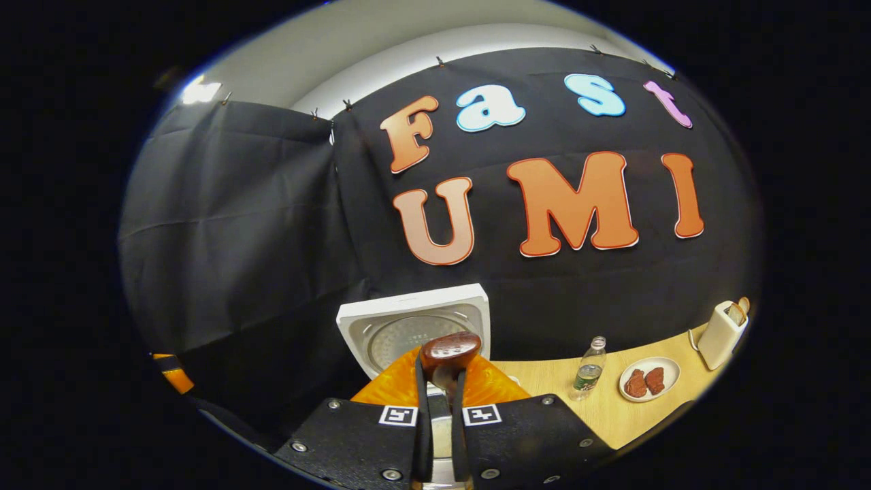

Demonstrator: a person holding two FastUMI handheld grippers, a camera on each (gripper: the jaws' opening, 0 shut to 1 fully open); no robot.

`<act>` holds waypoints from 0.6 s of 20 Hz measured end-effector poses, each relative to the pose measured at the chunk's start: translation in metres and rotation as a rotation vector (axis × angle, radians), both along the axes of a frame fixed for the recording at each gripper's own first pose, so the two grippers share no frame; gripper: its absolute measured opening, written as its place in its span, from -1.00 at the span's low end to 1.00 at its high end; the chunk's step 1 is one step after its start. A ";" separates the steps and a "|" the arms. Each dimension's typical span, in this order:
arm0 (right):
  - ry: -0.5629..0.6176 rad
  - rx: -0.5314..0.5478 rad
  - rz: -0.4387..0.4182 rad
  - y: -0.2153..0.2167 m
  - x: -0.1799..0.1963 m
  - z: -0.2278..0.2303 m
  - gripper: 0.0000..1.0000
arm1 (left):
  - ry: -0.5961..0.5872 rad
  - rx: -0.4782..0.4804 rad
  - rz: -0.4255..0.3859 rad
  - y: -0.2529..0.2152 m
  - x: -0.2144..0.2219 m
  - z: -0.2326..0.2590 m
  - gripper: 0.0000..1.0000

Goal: Close the left gripper, press the button to open the rice cooker; take a wooden spoon from the chopstick holder with the right hand, scoop a spoonful of rice and pour it into the rice cooker, then put the wooden spoon back into the chopstick holder.

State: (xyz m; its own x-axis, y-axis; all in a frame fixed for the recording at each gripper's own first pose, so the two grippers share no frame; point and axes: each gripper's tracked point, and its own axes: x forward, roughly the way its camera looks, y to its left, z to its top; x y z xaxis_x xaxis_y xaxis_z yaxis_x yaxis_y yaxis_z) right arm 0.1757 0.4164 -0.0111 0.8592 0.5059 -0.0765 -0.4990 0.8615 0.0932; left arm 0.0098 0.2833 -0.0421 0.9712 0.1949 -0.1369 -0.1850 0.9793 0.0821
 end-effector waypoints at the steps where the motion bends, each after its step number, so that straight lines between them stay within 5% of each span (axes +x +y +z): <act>1: -0.009 -0.016 0.001 0.001 0.000 -0.002 -0.80 | 0.000 -0.002 0.000 0.000 -0.001 0.000 1.00; 6: -0.053 -0.092 -0.007 0.004 -0.003 -0.004 -0.80 | -0.002 0.007 0.006 0.004 -0.001 0.002 1.00; 12: 0.006 0.020 -0.028 -0.013 0.000 0.001 -0.80 | -0.021 0.001 -0.001 0.000 -0.002 0.012 1.00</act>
